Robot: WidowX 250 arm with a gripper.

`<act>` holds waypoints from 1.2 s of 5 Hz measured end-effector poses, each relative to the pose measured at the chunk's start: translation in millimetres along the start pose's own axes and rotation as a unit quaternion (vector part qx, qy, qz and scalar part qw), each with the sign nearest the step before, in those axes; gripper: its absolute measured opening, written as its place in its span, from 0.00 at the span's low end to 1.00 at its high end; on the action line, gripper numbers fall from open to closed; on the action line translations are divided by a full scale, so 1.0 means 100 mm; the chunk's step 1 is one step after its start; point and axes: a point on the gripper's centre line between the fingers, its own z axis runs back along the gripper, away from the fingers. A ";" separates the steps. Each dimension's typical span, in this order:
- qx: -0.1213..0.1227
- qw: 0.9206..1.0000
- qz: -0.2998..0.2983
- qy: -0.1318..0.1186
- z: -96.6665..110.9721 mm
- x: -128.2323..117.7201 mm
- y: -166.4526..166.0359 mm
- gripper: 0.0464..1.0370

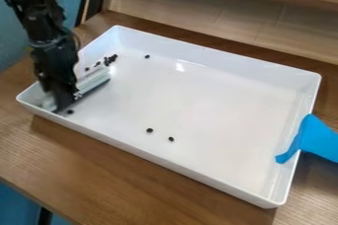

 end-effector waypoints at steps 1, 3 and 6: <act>-0.004 1.000 0.004 -0.003 0.02 0.01 0.02 0.35; -0.046 0.998 0.006 -0.049 0.45 0.31 -0.34 0.35; -0.082 0.995 0.028 -0.054 0.74 1.05 -1.34 0.35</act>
